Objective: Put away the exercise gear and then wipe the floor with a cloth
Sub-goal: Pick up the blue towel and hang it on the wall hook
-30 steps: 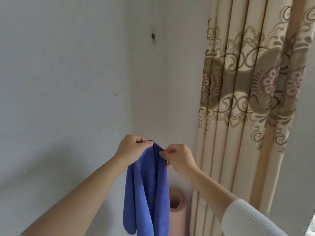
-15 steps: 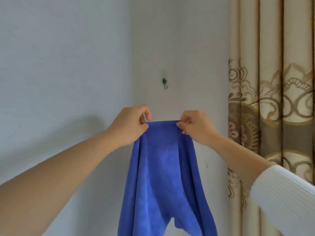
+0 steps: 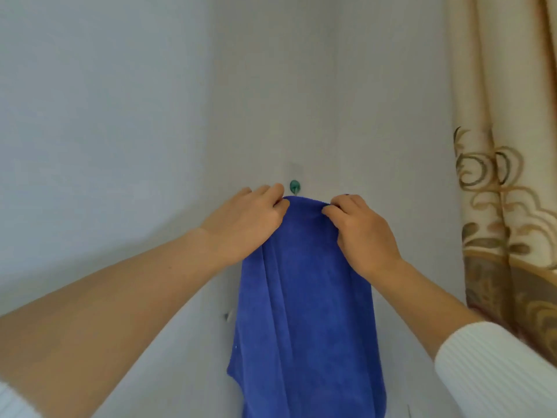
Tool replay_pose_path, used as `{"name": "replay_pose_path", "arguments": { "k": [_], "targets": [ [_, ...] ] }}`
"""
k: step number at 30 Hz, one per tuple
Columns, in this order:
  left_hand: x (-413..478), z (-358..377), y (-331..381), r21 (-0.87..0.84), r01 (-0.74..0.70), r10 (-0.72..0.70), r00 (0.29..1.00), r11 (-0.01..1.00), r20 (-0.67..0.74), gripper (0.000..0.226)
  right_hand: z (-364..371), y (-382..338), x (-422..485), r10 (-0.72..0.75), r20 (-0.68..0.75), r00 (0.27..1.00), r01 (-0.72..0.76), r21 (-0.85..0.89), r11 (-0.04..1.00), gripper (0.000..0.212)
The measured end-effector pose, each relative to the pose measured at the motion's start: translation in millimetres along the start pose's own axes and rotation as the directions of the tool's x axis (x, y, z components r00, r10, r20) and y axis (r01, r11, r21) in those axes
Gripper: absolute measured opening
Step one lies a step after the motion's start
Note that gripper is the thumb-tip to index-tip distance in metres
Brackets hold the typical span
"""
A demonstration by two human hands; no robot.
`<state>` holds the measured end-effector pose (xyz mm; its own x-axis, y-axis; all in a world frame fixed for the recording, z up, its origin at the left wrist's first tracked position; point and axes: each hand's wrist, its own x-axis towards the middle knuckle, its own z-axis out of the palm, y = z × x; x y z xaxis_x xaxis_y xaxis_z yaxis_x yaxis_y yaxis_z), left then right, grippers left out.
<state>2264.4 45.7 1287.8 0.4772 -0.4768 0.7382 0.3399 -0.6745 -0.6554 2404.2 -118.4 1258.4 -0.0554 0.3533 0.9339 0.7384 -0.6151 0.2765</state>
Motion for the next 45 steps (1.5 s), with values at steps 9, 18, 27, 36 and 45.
{"name": "replay_pose_path", "arguments": {
  "k": [9,18,27,36,45],
  "targets": [
    [39.7,42.9,6.1,-0.065,0.212,-0.183,0.935,0.975,0.303,0.026,62.4,4.4,52.7,0.256,0.164,0.953,-0.294,0.274,0.916,0.03],
    [45.0,57.0,4.2,-0.431,0.509,-0.375,0.854,0.745,0.361,0.046,87.8,18.6,62.4,0.379,0.334,0.863,-0.495,0.411,0.766,0.028],
    [39.5,53.1,-2.7,-0.255,0.32,-0.289,0.945,0.912,0.153,0.031,79.4,20.6,65.5,0.369,0.065,0.927,-0.359,0.432,0.827,0.036],
    [51.5,61.0,23.3,-0.417,0.668,-0.536,0.744,0.616,0.399,0.026,86.3,13.1,65.3,0.388,0.508,0.769,-0.639,0.59,0.493,0.021],
    [18.2,54.8,46.5,-0.514,0.711,-0.438,0.702,0.48,0.562,0.048,71.7,11.9,22.5,0.345,0.537,0.77,-0.638,0.643,0.424,0.029]
  ]
}}
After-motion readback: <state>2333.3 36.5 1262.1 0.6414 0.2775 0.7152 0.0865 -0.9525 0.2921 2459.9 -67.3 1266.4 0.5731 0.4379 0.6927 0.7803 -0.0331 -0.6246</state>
